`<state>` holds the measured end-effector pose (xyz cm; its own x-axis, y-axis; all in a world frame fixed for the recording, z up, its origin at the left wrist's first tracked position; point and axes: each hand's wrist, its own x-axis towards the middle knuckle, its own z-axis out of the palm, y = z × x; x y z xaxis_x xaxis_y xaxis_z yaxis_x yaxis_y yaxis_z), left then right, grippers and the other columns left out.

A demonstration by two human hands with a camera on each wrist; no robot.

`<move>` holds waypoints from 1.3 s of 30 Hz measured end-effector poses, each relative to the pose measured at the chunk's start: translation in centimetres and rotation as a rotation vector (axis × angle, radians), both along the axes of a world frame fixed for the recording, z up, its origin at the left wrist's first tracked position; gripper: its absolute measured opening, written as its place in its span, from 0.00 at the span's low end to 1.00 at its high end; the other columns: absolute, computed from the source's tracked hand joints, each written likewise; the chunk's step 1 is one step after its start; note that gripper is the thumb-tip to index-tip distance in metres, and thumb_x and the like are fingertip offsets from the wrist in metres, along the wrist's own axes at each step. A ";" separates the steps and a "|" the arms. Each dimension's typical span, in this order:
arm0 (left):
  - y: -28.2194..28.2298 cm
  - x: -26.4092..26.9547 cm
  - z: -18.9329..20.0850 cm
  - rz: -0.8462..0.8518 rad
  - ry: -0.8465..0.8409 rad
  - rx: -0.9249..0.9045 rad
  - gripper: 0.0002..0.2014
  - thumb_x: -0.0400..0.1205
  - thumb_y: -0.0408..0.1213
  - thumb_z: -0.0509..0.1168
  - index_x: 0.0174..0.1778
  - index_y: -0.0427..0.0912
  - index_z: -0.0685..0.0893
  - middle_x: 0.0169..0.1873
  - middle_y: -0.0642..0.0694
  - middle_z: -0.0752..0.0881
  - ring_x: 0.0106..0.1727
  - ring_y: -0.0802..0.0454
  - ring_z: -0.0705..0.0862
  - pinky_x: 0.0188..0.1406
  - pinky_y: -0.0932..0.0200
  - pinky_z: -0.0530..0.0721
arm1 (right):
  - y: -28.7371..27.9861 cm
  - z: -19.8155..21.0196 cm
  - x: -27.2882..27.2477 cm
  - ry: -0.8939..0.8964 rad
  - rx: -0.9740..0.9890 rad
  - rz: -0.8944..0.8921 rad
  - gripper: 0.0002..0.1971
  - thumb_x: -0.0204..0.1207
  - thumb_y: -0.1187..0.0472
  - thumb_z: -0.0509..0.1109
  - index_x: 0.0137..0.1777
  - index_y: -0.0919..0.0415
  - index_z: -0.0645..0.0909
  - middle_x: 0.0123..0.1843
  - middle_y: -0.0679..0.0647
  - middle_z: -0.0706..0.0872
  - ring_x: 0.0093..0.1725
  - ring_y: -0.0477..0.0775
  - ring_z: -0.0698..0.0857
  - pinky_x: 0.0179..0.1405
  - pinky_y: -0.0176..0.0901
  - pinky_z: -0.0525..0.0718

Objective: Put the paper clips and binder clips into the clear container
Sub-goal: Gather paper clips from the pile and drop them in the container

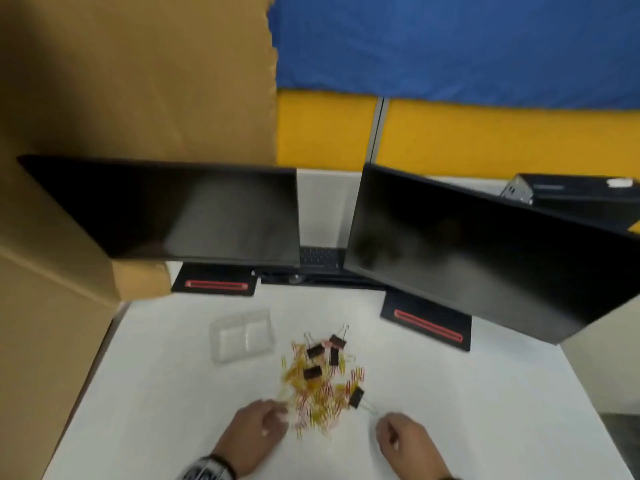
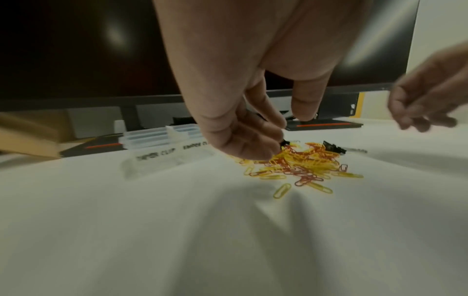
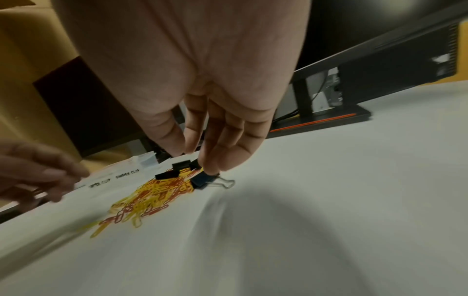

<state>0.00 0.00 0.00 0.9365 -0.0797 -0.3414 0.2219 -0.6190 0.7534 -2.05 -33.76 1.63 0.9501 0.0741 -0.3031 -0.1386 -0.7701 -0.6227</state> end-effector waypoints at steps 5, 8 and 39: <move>-2.6 2.3 0.0 -0.166 -0.038 0.081 0.21 0.73 0.52 0.76 0.62 0.56 0.84 0.55 0.58 0.78 0.55 0.63 0.81 0.60 0.66 0.80 | 4.7 -0.4 2.8 0.044 0.037 0.135 0.11 0.76 0.58 0.70 0.58 0.51 0.82 0.49 0.40 0.80 0.42 0.37 0.80 0.43 0.18 0.72; -2.9 3.4 -0.9 -0.226 0.014 0.142 0.30 0.70 0.54 0.78 0.68 0.56 0.82 0.59 0.58 0.75 0.59 0.60 0.78 0.63 0.63 0.78 | 6.1 -1.3 4.0 0.024 0.043 0.177 0.18 0.76 0.57 0.73 0.65 0.55 0.80 0.53 0.43 0.80 0.45 0.42 0.80 0.46 0.22 0.73; -3.6 5.8 -0.5 0.210 -0.004 -0.138 0.03 0.77 0.40 0.76 0.42 0.54 0.90 0.35 0.59 0.90 0.39 0.69 0.88 0.41 0.77 0.82 | 9.9 -0.2 8.5 0.046 0.329 -0.124 0.01 0.75 0.63 0.76 0.45 0.57 0.86 0.35 0.56 0.87 0.30 0.40 0.83 0.33 0.30 0.82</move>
